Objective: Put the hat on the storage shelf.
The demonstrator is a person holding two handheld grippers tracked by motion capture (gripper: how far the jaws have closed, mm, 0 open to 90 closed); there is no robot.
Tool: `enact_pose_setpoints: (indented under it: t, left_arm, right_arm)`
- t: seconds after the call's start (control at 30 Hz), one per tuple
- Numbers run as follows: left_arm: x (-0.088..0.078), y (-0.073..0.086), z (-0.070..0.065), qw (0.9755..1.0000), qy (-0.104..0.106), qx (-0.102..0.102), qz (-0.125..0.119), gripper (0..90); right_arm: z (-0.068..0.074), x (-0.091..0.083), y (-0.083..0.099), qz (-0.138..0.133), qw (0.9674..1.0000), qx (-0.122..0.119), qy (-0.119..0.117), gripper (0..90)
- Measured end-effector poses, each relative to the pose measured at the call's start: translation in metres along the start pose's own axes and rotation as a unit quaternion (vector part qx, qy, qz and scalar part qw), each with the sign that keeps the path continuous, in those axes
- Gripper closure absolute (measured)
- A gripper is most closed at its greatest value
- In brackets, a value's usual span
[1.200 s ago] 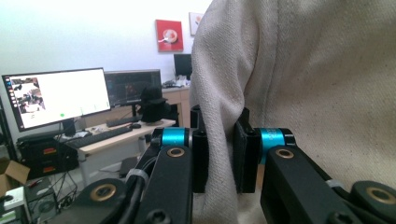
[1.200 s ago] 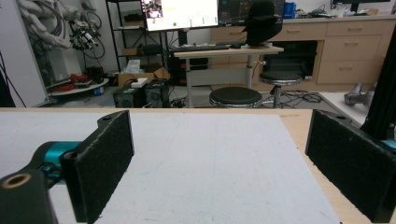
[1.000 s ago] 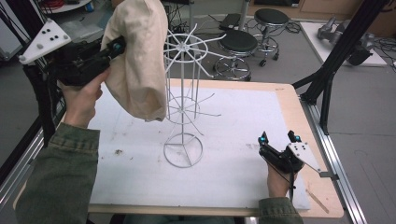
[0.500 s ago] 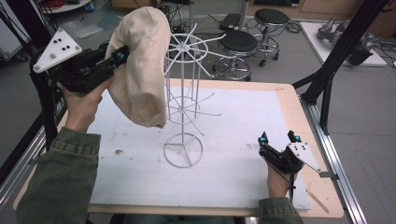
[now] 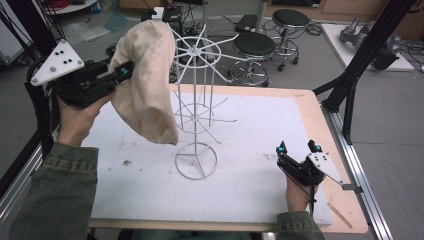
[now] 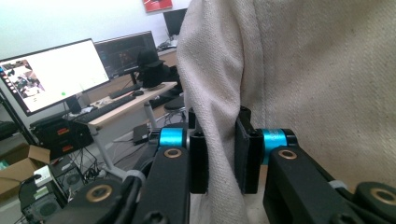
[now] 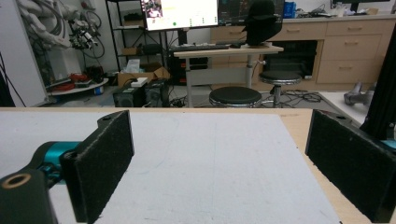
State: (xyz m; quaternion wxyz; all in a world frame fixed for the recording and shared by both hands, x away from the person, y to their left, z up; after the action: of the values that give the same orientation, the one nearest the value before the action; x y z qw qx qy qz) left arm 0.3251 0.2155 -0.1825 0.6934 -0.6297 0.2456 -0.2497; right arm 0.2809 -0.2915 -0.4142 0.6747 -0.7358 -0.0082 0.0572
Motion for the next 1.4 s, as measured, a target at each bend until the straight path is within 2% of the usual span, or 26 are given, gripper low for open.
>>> enact_pose_setpoints:
  t: [0.17,0.23,0.37,0.63,0.8,0.97,1.4]
  left_arm:
    - [0.004,0.000,-0.001,0.9999,0.005,-0.013,0.003,61.2]
    - [0.004,0.000,-0.001,0.9998,0.007,-0.017,0.001,59.7]
    - [0.002,0.001,0.002,0.9994,0.013,-0.030,-0.012,44.5]
    - [-0.007,0.006,0.009,0.9971,0.014,-0.058,-0.047,30.5]
    - [-0.013,0.005,0.012,0.9957,0.008,-0.067,-0.063,26.9]
    - [-0.018,0.004,0.014,0.9934,0.017,-0.080,-0.081,25.1]
    - [-0.032,0.013,0.018,0.9923,0.001,-0.089,-0.087,24.9]
  right_arm:
    - [0.000,0.000,0.000,0.001,1.0000,0.004,0.000,7.0]
    - [0.000,0.000,0.000,0.001,1.0000,0.004,0.000,7.0]
    - [-0.001,-0.001,0.000,0.000,1.0000,0.003,0.001,7.0]
    - [0.000,-0.001,0.000,0.001,1.0000,0.004,0.000,7.0]
    - [0.000,0.000,0.000,0.001,1.0000,0.003,0.001,7.0]
    - [0.000,-0.001,0.000,0.001,1.0000,0.004,0.002,7.0]
    - [0.000,-0.001,0.000,0.001,1.0000,0.003,0.003,7.0]
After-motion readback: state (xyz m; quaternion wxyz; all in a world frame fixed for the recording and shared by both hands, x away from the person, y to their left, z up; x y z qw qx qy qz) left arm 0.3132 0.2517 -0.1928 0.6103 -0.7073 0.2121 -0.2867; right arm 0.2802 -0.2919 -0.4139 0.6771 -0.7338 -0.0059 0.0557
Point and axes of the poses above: each handheld gripper's, and its own axes: x roughly forward along the jaws, y roughly out of its underside, z roughly to its left, the point moved 1 cm from there along x, roughly forward along the jaws, and after that the axes turned 8 degrees about -x, right-handed, at the moved point
